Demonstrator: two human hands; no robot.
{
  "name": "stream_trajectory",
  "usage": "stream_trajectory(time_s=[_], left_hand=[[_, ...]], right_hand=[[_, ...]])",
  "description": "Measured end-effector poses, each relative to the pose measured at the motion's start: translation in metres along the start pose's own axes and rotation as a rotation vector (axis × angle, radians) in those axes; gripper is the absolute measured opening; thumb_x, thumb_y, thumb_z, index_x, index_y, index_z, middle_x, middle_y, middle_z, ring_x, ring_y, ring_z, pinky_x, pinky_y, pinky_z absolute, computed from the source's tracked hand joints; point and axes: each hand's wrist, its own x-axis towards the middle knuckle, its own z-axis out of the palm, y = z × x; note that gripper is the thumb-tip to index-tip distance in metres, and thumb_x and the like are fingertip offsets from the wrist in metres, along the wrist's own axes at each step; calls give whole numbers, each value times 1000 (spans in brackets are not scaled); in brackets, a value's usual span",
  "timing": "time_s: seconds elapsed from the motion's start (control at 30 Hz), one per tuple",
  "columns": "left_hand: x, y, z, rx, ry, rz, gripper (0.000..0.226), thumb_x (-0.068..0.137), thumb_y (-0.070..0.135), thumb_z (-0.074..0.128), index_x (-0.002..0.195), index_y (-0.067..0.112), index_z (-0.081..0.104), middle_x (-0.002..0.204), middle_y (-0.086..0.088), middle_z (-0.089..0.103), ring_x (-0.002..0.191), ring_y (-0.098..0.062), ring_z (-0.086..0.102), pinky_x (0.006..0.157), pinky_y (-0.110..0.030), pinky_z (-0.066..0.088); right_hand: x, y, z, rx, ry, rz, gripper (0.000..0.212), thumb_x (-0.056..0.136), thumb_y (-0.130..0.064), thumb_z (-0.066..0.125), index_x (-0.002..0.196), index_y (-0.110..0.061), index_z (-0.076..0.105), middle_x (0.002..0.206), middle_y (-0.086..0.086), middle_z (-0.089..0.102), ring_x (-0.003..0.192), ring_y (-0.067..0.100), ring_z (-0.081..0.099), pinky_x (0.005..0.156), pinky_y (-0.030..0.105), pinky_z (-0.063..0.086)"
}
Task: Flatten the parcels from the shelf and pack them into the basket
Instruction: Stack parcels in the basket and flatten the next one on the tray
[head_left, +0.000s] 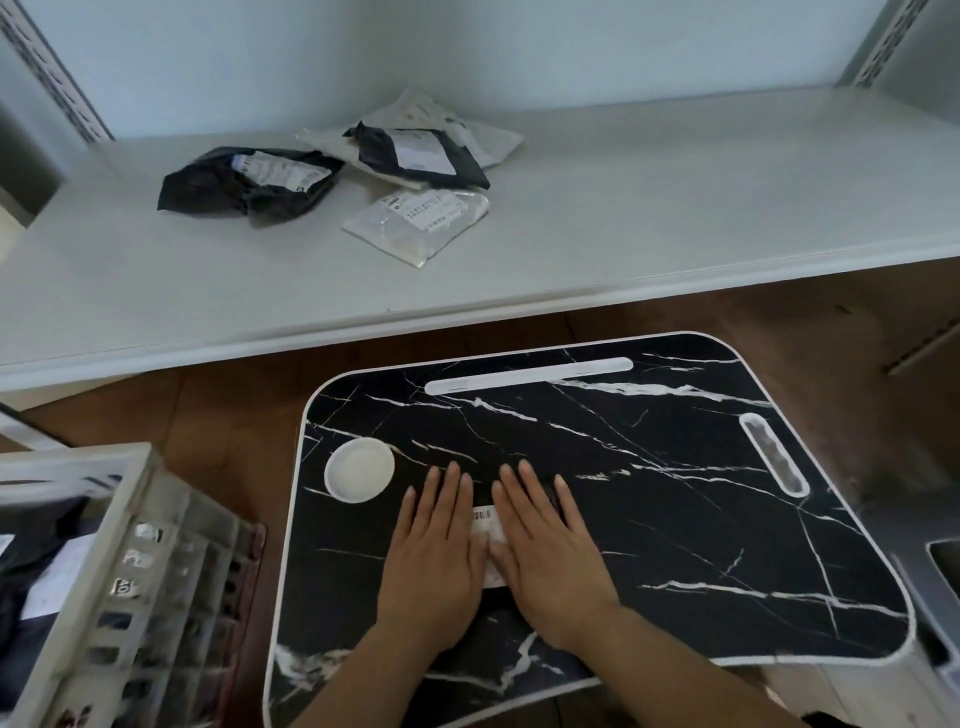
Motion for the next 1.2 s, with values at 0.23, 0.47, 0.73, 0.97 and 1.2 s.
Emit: stream_trajectory(time_s=[0.23, 0.47, 0.73, 0.97, 1.2], left_hand=[[-1, -10, 19, -62, 67, 57, 55, 101, 44, 9, 151, 22, 19, 158, -6, 21, 147, -23, 16, 112, -48, 19], [3, -10, 22, -69, 49, 56, 54, 99, 42, 20, 149, 22, 19, 158, -5, 22, 147, -22, 16, 113, -49, 18], [-2, -28, 14, 74, -53, 107, 65, 99, 57, 13, 150, 17, 21, 157, -7, 25, 146, -20, 18, 111, -48, 18], [-6, -42, 3, 175, -188, 163, 98, 82, 83, 23, 144, 8, 36, 152, -13, 33, 141, -28, 31, 105, -52, 22], [-2, -36, -8, 237, -323, 124, 107, 61, 86, -7, 140, 19, -32, 149, -1, -40, 137, -18, -37, 114, -53, -15]], right_hand=[[-4, 4, 10, 43, -15, -1, 55, 104, -47, 14, 149, -17, 27, 158, 4, 24, 147, 20, 19, 110, 54, 15], [-1, 6, 7, 118, -94, 10, 56, 104, -48, 13, 151, -21, 23, 160, 2, 19, 148, 15, 11, 113, 56, 9], [-7, 13, 4, -11, -155, 28, 77, 98, -64, 20, 148, -7, 29, 158, 9, 23, 147, 21, 18, 109, 58, 11], [-8, 25, -1, -76, -282, 49, 91, 88, -77, 25, 138, -4, 47, 150, 12, 40, 139, 26, 36, 102, 63, 19], [-7, 36, -27, -73, -505, -22, 98, 64, -81, -18, 142, -22, -29, 146, -5, -42, 136, 16, -41, 108, 59, -23]])
